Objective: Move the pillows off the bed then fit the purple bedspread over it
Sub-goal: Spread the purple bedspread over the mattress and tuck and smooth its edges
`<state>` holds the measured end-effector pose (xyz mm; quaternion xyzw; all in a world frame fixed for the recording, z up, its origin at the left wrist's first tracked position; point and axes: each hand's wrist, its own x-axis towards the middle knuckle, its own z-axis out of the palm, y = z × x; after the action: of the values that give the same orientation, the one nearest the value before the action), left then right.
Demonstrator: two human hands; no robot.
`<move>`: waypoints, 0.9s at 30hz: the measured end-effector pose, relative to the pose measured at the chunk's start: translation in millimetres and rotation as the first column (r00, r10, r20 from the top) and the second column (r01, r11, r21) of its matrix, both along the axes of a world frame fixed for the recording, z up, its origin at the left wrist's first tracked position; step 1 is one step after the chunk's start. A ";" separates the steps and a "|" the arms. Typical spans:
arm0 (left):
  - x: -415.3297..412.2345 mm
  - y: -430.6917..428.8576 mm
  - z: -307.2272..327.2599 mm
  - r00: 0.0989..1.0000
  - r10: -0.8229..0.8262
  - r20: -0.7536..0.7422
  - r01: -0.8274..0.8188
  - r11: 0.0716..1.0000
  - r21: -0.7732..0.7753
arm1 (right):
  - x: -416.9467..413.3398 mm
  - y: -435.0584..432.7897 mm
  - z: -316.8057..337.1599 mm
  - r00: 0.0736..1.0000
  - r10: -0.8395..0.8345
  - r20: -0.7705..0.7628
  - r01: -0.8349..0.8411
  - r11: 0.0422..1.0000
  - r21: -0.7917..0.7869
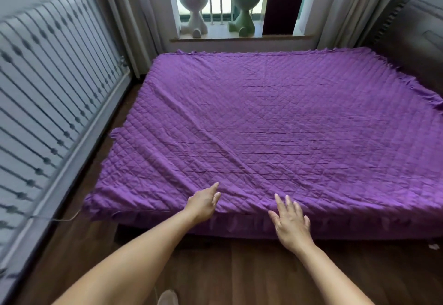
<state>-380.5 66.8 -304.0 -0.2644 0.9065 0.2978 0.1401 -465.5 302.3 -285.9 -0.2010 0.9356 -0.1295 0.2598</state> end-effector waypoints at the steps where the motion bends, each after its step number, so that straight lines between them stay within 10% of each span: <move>1: 7.8 -13.3 -2.6 1.000 0.013 0.000 -0.013 1.000 0.008 | 5.8 -13.5 -3.4 1.000 0.013 0.000 -0.013 1.000 0.004; 27: 211.3 -419.8 -152.6 0.945 0.298 0.137 -0.280 0.950 -0.138 | 194.9 -417.4 -174.7 0.977 0.196 0.085 -0.202 0.977 0.074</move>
<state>-169.2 -353.0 -456.6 -0.4249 0.8599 0.2398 0.1500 -270.7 -115.1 -460.6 -0.2777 0.9046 -0.0717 0.3154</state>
